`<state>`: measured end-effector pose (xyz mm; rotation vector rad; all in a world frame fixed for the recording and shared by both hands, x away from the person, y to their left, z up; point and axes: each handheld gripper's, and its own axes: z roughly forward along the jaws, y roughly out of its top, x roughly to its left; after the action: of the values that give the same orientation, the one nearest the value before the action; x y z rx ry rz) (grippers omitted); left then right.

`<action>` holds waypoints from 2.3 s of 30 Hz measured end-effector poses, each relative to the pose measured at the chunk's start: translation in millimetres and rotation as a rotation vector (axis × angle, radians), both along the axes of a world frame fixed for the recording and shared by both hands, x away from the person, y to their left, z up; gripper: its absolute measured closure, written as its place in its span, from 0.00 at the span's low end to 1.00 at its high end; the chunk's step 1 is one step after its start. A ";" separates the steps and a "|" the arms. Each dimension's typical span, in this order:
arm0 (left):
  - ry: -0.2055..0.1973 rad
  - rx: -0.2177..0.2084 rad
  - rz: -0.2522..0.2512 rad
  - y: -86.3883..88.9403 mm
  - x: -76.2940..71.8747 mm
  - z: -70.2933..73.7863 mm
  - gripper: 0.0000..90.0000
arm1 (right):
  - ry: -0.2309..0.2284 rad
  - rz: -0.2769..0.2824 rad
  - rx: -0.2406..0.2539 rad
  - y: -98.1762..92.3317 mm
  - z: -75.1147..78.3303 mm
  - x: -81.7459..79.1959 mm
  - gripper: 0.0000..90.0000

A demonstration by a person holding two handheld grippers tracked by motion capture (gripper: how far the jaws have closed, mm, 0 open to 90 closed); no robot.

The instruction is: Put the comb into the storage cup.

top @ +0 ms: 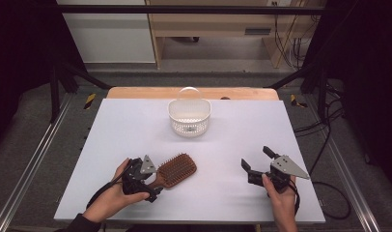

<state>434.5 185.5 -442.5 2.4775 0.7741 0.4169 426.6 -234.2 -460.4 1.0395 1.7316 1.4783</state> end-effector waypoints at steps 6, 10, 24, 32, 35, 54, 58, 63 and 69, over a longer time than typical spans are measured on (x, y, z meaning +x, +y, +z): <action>0.026 0.008 -0.006 -1.3 2.3 -2.1 0.05 | -0.003 -0.009 0.000 -1.0 0.2 0.4 0.06; 0.044 0.024 -0.016 -2.2 2.9 -3.5 0.05 | -0.008 -0.010 -0.001 -1.1 0.8 -0.2 0.05; 0.119 0.059 -0.030 -1.9 5.1 -5.6 0.20 | 0.005 -0.002 0.013 -3.1 0.7 0.5 0.03; 0.169 0.054 -0.029 -3.5 11.3 -3.8 0.32 | 0.009 -0.003 0.017 -2.8 0.1 0.7 0.03; 0.188 0.078 -0.040 -4.7 12.8 -3.3 0.38 | 0.008 -0.004 0.014 -3.6 0.1 0.8 0.03; 0.235 0.097 -0.042 -4.8 20.6 -6.6 0.64 | 0.007 -0.008 0.016 -5.1 0.2 0.8 0.04; 0.236 0.107 -0.052 -5.5 21.1 -6.2 0.66 | 0.007 -0.009 0.017 -5.3 0.2 0.7 0.04; 0.233 0.125 -0.069 -8.7 20.3 -5.9 0.70 | 0.008 -0.007 0.016 -5.0 0.0 0.9 0.04; 0.228 0.150 -0.088 -12.2 19.5 -5.9 0.73 | 0.011 -0.006 0.017 -4.9 0.0 1.0 0.04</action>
<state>454.0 173.2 -448.4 2.7216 0.7419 0.1669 427.6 -239.1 -460.5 1.0622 1.7245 1.4886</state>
